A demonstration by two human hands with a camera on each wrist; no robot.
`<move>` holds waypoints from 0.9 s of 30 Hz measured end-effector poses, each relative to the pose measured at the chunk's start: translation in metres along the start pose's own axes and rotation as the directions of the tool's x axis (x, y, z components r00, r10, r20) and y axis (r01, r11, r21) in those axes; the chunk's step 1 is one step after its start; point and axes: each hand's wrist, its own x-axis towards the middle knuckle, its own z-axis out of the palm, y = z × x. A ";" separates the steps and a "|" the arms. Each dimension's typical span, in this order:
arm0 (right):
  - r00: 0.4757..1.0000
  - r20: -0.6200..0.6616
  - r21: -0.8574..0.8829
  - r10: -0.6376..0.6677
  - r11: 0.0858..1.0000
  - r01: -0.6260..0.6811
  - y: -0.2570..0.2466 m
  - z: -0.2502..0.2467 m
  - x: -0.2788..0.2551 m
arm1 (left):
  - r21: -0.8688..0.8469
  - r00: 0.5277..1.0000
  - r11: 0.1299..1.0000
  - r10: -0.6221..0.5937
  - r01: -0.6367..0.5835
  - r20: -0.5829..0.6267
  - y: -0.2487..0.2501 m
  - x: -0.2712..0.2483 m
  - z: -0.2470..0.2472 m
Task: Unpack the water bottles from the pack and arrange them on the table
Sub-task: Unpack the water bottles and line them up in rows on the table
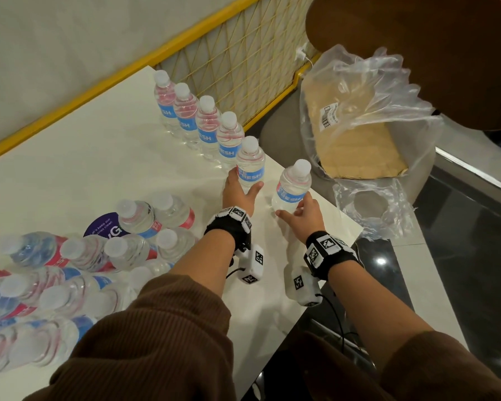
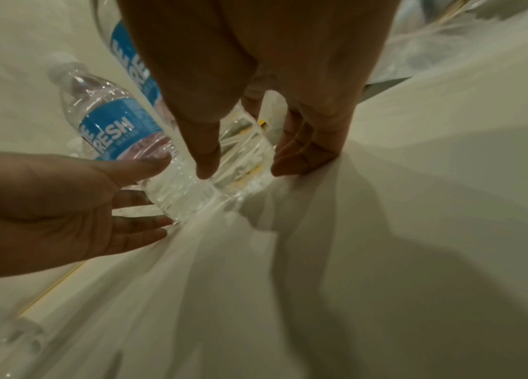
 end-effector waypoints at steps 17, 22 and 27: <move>1.000 0.001 -0.002 0.010 1.000 -0.010 -0.008 0.009 0.006 | 0.036 0.999 0.999 -0.017 0.016 0.030 -0.007 0.004 -0.008; 1.000 0.003 0.009 0.004 1.000 -0.004 -0.013 0.012 0.009 | 0.024 0.998 0.999 -0.035 0.034 0.049 -0.006 0.003 -0.010; 0.999 0.033 0.005 0.007 1.000 -0.007 -0.011 0.011 0.008 | 0.036 0.997 0.997 -0.072 0.072 0.012 -0.009 0.002 -0.010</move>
